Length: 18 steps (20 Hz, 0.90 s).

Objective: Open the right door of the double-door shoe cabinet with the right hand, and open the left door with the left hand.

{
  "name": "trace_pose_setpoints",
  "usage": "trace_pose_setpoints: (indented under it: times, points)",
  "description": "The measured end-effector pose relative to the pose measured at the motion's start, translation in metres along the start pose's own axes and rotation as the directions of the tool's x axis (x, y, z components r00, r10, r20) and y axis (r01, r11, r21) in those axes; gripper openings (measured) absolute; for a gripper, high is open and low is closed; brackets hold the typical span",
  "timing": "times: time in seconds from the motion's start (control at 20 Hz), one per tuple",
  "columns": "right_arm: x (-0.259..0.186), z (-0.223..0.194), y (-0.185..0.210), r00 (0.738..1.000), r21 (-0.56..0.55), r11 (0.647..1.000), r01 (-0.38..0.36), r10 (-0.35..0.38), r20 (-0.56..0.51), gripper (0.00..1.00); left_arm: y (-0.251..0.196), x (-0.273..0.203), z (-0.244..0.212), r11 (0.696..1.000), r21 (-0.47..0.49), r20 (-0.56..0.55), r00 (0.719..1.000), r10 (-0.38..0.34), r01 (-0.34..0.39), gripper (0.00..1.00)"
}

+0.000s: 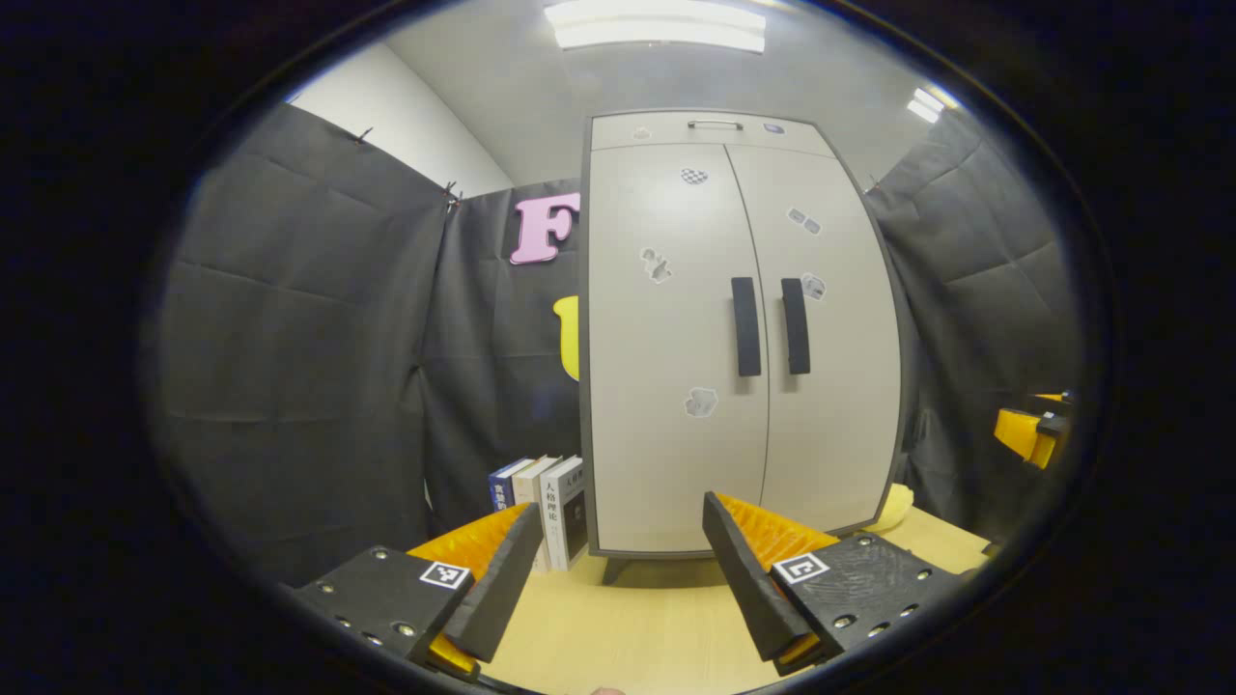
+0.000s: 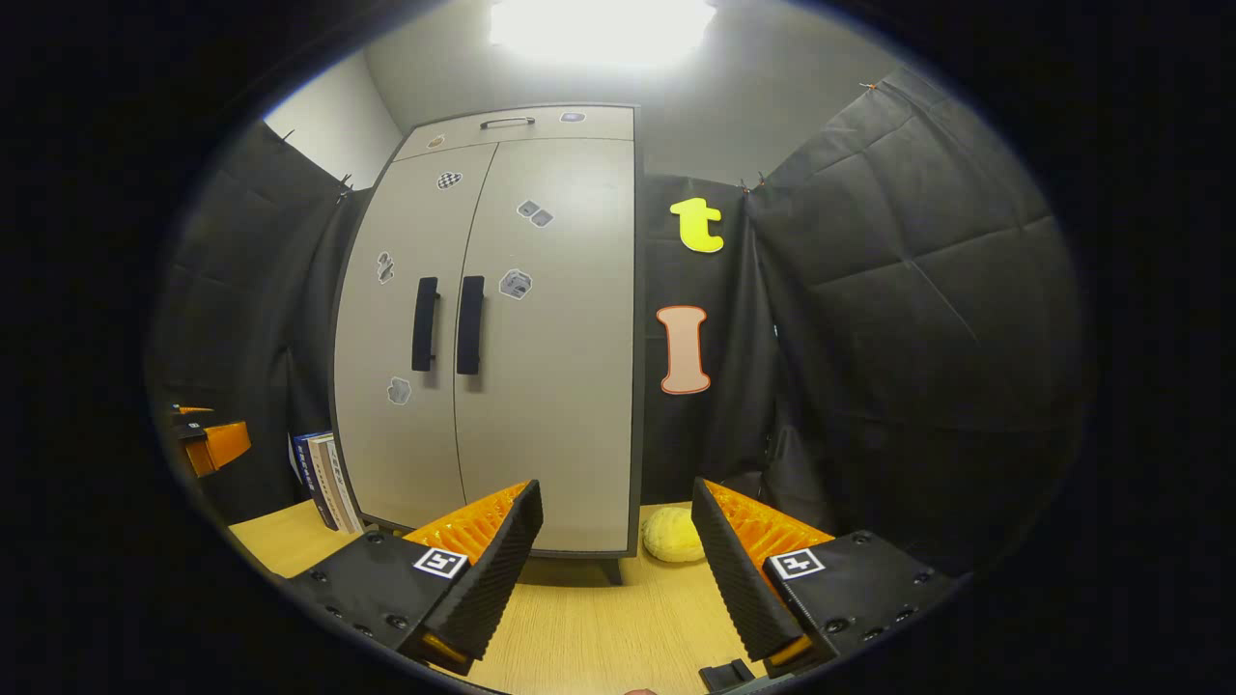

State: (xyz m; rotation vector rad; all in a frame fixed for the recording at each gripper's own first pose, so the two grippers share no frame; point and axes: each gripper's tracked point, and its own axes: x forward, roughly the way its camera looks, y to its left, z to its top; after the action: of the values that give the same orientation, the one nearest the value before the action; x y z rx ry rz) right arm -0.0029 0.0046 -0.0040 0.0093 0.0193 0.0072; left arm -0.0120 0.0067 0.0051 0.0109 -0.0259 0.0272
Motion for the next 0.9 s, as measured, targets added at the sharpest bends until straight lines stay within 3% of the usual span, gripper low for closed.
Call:
trace_pose_setpoints:
  times: [0.45, 0.9]
  points:
    - [0.009, 0.007, 0.017, 1.0, -0.002, 1.0, -0.029, 0.029, 0.009, 0.98, 0.016, -0.003, -0.004, 1.0, 0.007, -0.007, 1.0, 0.028, -0.028, 1.0]
    - [0.054, 0.038, 0.046, 0.997, 0.014, 0.997, -0.072, 0.071, 0.042, 0.98, 0.039, -0.015, -0.014, 0.998, 0.012, -0.025, 0.997, 0.068, -0.068, 1.0]
